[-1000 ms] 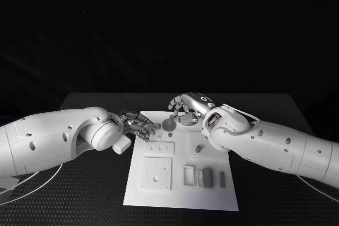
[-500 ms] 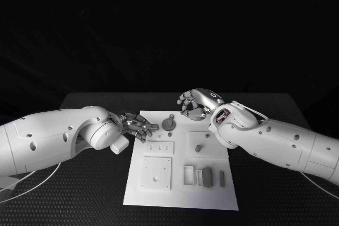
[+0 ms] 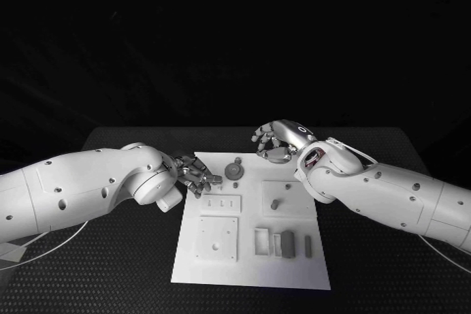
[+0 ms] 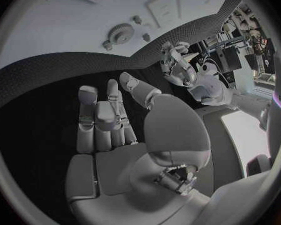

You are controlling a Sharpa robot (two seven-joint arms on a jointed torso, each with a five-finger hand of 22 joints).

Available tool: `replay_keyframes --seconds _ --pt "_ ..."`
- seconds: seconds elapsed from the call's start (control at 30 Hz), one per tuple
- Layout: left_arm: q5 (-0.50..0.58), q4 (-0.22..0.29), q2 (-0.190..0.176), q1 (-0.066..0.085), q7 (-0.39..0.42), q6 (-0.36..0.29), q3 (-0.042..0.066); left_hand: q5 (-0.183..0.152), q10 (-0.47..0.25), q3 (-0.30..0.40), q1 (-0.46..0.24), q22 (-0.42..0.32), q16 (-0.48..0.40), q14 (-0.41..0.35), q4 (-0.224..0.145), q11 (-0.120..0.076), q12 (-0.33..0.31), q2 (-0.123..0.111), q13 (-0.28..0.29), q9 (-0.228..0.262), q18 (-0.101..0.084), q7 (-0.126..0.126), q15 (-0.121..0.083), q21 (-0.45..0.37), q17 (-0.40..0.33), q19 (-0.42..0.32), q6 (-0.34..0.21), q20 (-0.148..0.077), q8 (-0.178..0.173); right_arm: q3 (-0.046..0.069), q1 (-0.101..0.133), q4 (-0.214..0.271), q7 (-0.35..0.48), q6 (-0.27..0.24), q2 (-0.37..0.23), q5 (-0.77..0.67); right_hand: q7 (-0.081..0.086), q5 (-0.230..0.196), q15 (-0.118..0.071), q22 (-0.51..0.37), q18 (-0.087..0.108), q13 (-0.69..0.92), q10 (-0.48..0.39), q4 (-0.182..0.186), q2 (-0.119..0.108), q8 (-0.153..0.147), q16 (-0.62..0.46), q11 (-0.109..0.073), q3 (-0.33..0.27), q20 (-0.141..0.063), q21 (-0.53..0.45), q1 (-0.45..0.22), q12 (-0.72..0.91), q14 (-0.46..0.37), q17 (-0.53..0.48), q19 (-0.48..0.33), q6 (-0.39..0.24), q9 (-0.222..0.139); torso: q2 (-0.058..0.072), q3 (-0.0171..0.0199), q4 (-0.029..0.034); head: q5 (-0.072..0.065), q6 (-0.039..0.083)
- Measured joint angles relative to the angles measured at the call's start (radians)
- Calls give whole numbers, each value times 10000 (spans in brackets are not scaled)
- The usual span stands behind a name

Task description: Assemble the parts on the task board

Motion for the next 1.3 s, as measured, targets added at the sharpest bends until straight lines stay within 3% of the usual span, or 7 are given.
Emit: replay_keyframes --seconds 0.17,0.6,0.63,0.7,0.77,0.83,1.3 --pt "-599 -177 226 4 -345 183 0 134 27 103 -39 181 215 43 -12 -65 195 -39 125 1 -19 -18 -62 99 -1 65 18 -65 1 1 0 -37 4 8 -51 79 0 0 -25 0 -2 1 -2 0 0 0 -38 -1 0 14 0 0 0 -25 0 -14 0 0 0 -6 12 -12 -54" --pt "-1117 -773 1052 40 -895 943 -6 3308 28 -379 -696 1109 1353 40 -550 -299 1153 -54 731 28 -236 -59 -351 621 -129 158 59 -330 184 2 19 -86 5 28 -39 237 -1 0 9 0 -2 -12 15 -3 -40 0 -37 18 -3 51 0 40 0 -58 -10 -50 1 -10 12 8 12 3 -190" --pt "-1139 -871 1128 30 -925 1001 -3 3414 -13 -320 -1107 1210 1478 2 -780 -344 1231 -39 786 30 -236 -84 -391 622 -216 134 85 -355 312 2 20 -97 5 29 -38 250 -1 0 9 0 -3 -17 16 -26 -40 0 -51 18 -26 51 0 40 0 -59 -10 -50 2 -10 12 8 7 4 -192" --pt "-1169 -971 1187 -7 -960 1071 3 3510 -48 716 -2334 1379 1729 -37 -2220 -381 1382 -3 851 55 -253 -87 -431 623 -419 171 87 -421 370 2 20 -108 5 33 -41 269 -2 0 10 0 -2 -17 16 -27 -40 0 -73 19 -27 52 0 40 0 -58 -10 -50 2 -10 19 8 0 -4 -197" --pt "-1194 -1078 1240 -78 -999 1134 2 3632 -32 2390 -4800 1567 2076 -66 -4360 -399 1624 237 880 1829 -257 -111 -472 688 -765 291 111 -524 417 2 21 -121 5 37 -55 293 -2 0 10 0 -2 -16 15 -27 -38 0 -72 18 -27 52 -4 42 0 -58 -10 -50 2 -10 27 6 -12 -30 -209" --pt "-1212 -1166 1307 -142 -1026 1167 -1 3983 68 3179 -5948 1689 2395 19 -5175 -498 1819 379 917 2305 -257 -195 -558 810 -914 571 195 -556 515 2 25 -139 5 42 -64 310 -3 0 10 0 -2 -16 15 -27 -1 0 -73 18 -27 53 -40 79 0 -58 -19 -50 4 -9 30 2 -18 -56 -222" --pt "-1307 -1111 1269 -212 -1085 1305 -1 4275 162 3797 -6632 1705 2856 125 -5368 -591 2158 315 1040 2589 -257 -300 -661 1020 -1055 802 300 -684 701 2 33 -166 5 106 -76 388 -8 0 -25 0 -1 -25 -6 -27 -1 0 -72 28 -27 58 -40 78 0 -92 -18 -120 8 -9 37 -12 -21 -112 -285"
